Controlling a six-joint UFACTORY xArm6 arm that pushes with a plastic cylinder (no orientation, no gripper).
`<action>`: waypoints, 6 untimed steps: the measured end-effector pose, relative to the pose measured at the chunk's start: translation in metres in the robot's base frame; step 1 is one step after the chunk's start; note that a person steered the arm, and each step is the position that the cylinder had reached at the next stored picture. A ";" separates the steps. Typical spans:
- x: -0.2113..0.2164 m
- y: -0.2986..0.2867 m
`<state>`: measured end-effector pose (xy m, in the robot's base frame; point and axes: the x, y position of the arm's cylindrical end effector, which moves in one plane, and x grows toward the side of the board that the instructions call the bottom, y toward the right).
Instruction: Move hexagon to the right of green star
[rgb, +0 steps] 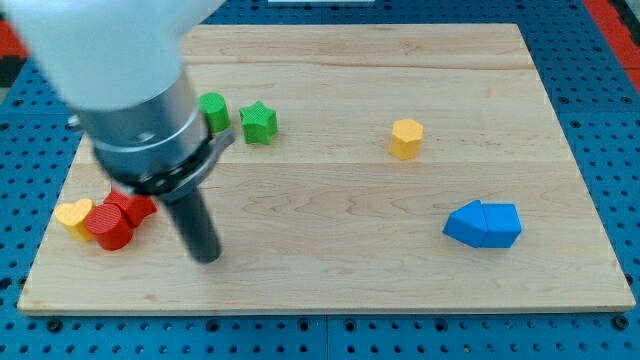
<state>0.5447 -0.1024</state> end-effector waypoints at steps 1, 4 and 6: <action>-0.027 0.079; -0.120 0.255; -0.128 0.150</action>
